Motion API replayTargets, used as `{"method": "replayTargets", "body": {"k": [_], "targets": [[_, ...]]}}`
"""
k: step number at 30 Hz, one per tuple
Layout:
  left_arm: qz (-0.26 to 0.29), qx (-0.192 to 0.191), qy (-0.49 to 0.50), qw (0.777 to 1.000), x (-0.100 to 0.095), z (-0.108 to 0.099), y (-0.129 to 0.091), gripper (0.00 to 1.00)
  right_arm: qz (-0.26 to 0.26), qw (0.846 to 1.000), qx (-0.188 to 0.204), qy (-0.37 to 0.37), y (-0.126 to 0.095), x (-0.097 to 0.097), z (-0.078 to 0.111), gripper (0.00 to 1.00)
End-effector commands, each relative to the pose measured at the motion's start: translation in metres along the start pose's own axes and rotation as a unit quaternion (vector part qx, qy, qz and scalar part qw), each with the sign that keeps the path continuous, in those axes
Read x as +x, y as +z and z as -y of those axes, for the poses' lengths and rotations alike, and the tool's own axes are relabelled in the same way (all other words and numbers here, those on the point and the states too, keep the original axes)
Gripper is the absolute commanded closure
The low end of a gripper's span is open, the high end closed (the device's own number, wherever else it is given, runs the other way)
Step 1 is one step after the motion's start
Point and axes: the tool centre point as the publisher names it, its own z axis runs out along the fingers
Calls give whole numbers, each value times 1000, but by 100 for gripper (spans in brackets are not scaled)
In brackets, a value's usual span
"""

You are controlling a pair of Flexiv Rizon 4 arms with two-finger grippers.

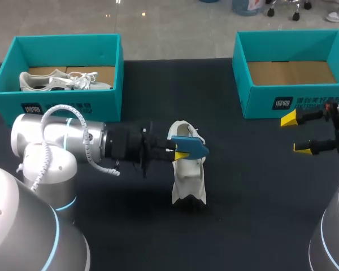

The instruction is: Take the shoe out of the shoebox, open the shoe tongue, remove and reinsert the insole, then place the shoe into the shoebox

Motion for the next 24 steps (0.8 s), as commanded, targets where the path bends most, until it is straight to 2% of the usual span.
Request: {"method": "replayTargets", "body": {"k": [1,8,24], "targets": [[-1,4,-7,1000,3,-7,8,100,2,1000,-1,1,0,0,2,0],[-3,-19,8,1000,8,-18,10,100,2,1000,-1,1,0,0,2,0],[5,-20,11,1000,15,-35,5,100,2,1000,-1,1,0,0,2,0]]}}
